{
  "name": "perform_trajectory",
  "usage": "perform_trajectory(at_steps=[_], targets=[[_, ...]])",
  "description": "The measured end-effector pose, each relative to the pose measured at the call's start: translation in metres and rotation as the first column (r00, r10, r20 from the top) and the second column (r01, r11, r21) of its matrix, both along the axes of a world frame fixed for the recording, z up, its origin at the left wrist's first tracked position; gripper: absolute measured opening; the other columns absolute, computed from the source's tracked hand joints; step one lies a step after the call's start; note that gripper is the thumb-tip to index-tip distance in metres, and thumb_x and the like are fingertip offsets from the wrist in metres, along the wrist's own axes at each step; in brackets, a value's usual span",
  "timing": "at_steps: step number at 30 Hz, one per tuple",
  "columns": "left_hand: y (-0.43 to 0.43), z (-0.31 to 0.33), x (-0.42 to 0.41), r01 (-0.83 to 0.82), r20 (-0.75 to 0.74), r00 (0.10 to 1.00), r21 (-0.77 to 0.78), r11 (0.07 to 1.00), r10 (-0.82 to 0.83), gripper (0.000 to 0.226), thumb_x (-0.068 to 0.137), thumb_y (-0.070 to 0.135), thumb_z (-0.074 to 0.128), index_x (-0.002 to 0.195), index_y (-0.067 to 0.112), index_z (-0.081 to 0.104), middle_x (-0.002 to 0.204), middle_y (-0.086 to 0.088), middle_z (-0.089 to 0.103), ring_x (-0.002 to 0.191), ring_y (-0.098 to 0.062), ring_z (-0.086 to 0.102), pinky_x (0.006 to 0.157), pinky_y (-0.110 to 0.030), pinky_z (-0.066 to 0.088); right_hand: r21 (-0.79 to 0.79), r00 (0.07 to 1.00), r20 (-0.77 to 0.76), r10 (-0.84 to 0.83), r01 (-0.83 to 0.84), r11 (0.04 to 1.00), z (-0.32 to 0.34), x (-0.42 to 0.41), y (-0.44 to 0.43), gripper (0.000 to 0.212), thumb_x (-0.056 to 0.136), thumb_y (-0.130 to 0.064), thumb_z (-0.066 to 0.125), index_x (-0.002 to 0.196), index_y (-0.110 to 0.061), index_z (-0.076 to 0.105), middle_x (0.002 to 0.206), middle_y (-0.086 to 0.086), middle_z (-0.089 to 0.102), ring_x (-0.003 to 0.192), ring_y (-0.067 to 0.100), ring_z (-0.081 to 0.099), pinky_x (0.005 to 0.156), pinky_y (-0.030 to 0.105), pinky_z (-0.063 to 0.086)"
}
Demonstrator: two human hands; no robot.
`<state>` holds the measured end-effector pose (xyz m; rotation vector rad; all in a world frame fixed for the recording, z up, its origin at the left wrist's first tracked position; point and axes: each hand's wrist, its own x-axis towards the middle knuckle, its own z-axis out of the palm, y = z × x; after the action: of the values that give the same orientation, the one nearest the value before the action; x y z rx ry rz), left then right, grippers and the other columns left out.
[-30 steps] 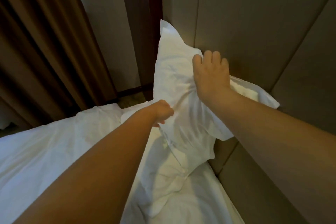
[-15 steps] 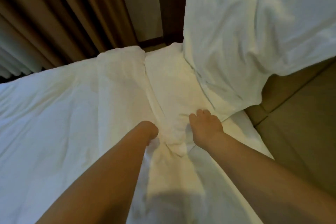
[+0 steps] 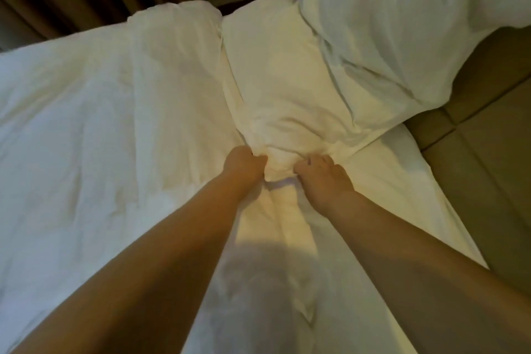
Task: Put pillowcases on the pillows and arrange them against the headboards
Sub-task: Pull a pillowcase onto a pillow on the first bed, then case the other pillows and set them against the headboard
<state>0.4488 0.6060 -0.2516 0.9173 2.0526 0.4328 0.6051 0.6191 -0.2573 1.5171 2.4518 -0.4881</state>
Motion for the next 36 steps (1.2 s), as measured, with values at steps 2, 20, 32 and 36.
perform_trajectory(at_steps=[2, 20, 32, 36], targets=[[-0.006, 0.010, -0.016, 0.027, -0.070, 0.997, -0.012, 1.000, -0.027, 0.032, 0.093, 0.022, 0.056, 0.110, -0.004, 0.062, 0.105, -0.017, 0.063, 0.097, -0.029, 0.059, 0.073, -0.027, 0.042, -0.018, 0.998, -0.038, 0.049, -0.050, 0.999, 0.009, -0.010, -0.004, 0.025, 0.096, -0.011, 0.041, 0.119, -0.015, 0.051, 0.129, 0.011, 0.045, 0.117, 0.031, 0.043, 0.086, 0.037, 0.039], [-0.209, 0.141, -0.026, 0.386, -0.441, 0.778, -0.226, 0.895, -0.447, 0.020, 0.092, 0.015, 0.042, 0.112, 0.016, 0.046, 0.108, -0.002, 0.055, 0.102, -0.022, 0.057, 0.085, -0.030, 0.042, -0.117, 0.999, 0.052, -0.015, 0.021, 0.993, 0.188, -0.040, -0.167, 0.025, 0.096, -0.014, 0.040, 0.116, -0.006, 0.053, 0.123, 0.014, 0.050, 0.113, 0.032, 0.048, 0.088, 0.034, 0.039], [-0.485, 0.211, -0.124, 0.429, -0.497, 0.677, -0.333, 0.840, -0.543, 0.032, 0.092, 0.018, 0.044, 0.123, 0.015, 0.047, 0.118, -0.005, 0.054, 0.110, -0.024, 0.054, 0.089, -0.032, 0.041, -0.194, 0.986, -0.029, -0.164, 0.155, 0.969, 0.247, -0.132, -0.437, 0.024, 0.093, -0.013, 0.040, 0.109, -0.007, 0.056, 0.116, 0.015, 0.052, 0.097, 0.033, 0.053, 0.075, 0.036, 0.041], [-0.558, 0.215, -0.163, 0.316, -0.461, 0.744, -0.396, 0.862, -0.484, 0.036, 0.090, 0.017, 0.045, 0.126, 0.014, 0.048, 0.122, -0.007, 0.053, 0.111, -0.026, 0.054, 0.091, -0.035, 0.043, -0.237, 0.978, -0.077, -0.193, 0.170, 0.956, 0.254, -0.155, -0.488, 0.021, 0.090, -0.009, 0.040, 0.102, -0.005, 0.057, 0.109, 0.016, 0.056, 0.095, 0.033, 0.055, 0.074, 0.037, 0.046]])
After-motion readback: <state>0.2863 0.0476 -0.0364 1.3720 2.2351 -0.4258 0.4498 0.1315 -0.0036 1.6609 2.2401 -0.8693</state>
